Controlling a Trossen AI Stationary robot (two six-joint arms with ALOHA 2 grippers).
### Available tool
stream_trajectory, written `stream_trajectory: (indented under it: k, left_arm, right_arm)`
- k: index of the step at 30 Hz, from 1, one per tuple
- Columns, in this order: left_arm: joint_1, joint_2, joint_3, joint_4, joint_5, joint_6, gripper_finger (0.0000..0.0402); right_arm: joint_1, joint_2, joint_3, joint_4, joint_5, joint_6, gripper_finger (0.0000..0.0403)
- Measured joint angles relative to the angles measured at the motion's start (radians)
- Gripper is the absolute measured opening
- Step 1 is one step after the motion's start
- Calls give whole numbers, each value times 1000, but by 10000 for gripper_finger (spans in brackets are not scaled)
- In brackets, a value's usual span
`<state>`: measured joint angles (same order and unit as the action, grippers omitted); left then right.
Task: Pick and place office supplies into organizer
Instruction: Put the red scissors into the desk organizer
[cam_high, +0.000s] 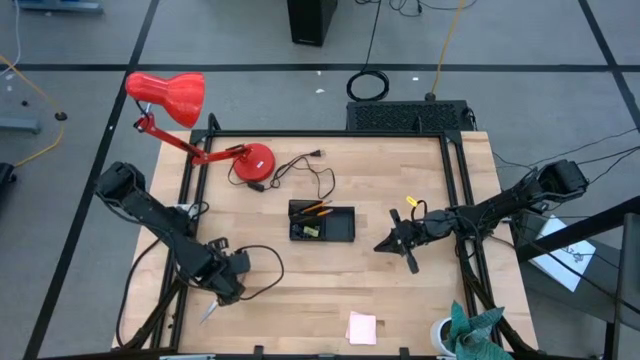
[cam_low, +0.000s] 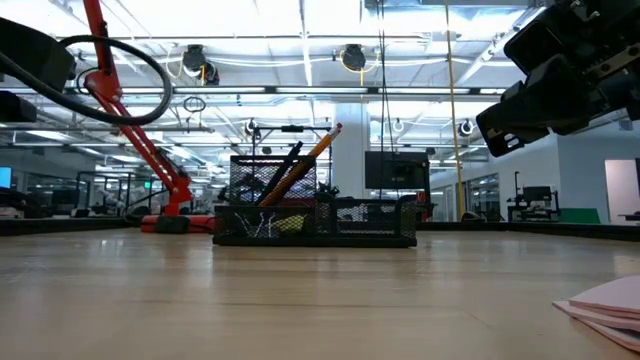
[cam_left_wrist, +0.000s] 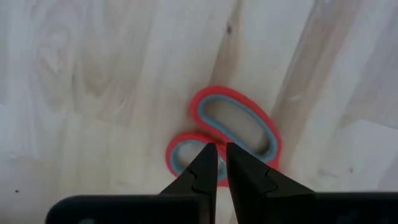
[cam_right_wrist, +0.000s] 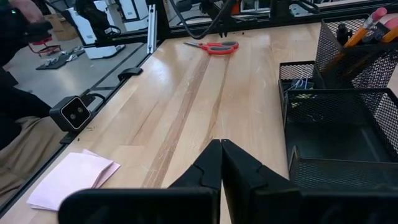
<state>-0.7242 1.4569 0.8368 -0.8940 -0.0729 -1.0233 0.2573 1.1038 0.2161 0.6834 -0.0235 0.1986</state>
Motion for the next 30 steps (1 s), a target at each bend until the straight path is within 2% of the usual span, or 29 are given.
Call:
stream_trajectory:
  k: [7,14,24,30]
  left_arm:
    - [11,0,0,14,-120,69,42]
    - [43,2,0,20,-112,131,48]
    - [45,2,-3,34,-59,131,142]
    - [44,2,-48,92,-60,120,171]
  right_arm:
    - [0,0,0,0,0,-3,0]
    - [0,0,1,0,0,-2,0]
    - [0,0,1,-8,0,-2,0]
    - [0,0,1,-7,0,-2,0]
